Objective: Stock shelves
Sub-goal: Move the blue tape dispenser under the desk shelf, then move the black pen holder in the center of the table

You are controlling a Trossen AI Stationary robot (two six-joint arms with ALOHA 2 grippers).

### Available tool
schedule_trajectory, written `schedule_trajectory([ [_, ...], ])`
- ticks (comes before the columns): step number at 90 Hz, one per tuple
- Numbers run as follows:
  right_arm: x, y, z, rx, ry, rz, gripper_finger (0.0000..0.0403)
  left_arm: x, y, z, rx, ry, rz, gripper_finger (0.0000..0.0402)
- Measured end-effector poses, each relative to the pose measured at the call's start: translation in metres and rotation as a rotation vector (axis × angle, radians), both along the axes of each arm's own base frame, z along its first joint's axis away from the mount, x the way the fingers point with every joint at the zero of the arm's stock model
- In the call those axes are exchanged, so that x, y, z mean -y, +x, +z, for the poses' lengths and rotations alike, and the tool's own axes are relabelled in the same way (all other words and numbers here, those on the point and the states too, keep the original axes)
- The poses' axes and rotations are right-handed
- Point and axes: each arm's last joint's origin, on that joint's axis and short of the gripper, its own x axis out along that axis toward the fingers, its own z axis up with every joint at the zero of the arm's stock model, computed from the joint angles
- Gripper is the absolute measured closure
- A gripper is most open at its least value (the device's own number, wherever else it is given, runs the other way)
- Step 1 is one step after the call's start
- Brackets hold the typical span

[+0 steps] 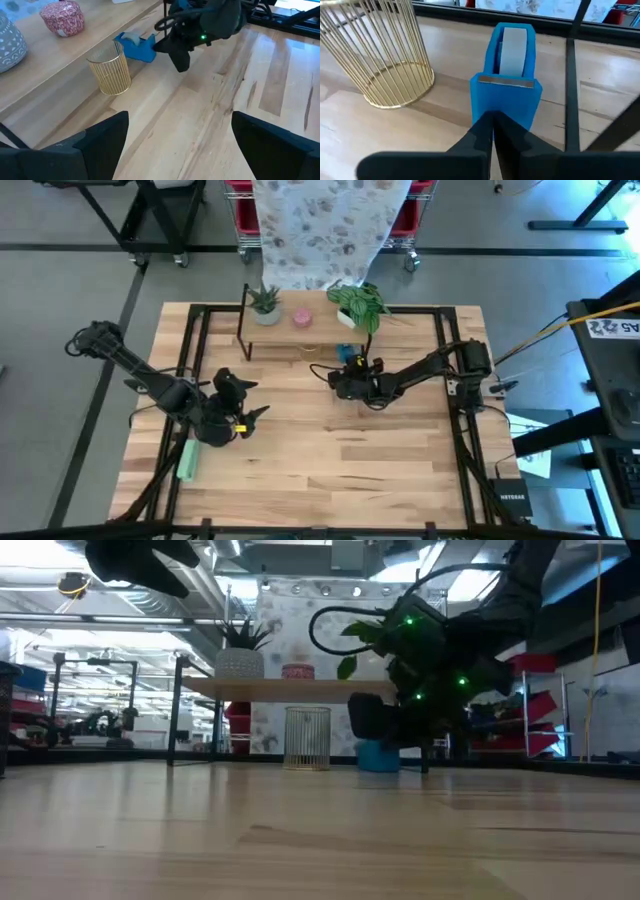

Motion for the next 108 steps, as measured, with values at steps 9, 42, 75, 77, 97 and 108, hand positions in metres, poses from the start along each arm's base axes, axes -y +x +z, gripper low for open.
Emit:
schedule_trajectory([
  [9,0.0,0.001,0.001,-0.001,-0.01,0.007,0.0403,0.0,0.0,0.0,0.0,0.0,0.0,0.0066],
  [42,-0.032,0.0,0.022,-0.022,-0.127,0.076,0.0403,0.0,0.0,0.0,-0.002,-0.012,-0.003,0.0066],
  [75,-0.109,-0.004,0.06,0.118,-0.173,0.359,0.0403,0.012,-0.006,-0.011,-0.249,-0.38,-0.25,0.0066],
  [77,-0.112,-0.004,0.061,0.128,-0.172,0.371,0.0403,0.014,-0.008,-0.013,-0.284,-0.424,-0.271,0.0066],
  [97,-0.12,-0.003,0.066,0.185,-0.158,0.417,0.0403,0.025,-0.034,-0.023,-0.563,-0.706,-0.192,0.0066],
  [108,-0.12,-0.003,0.066,0.185,-0.154,0.424,0.0403,0.026,-0.047,-0.027,-0.617,-0.763,-0.023,0.0066],
])
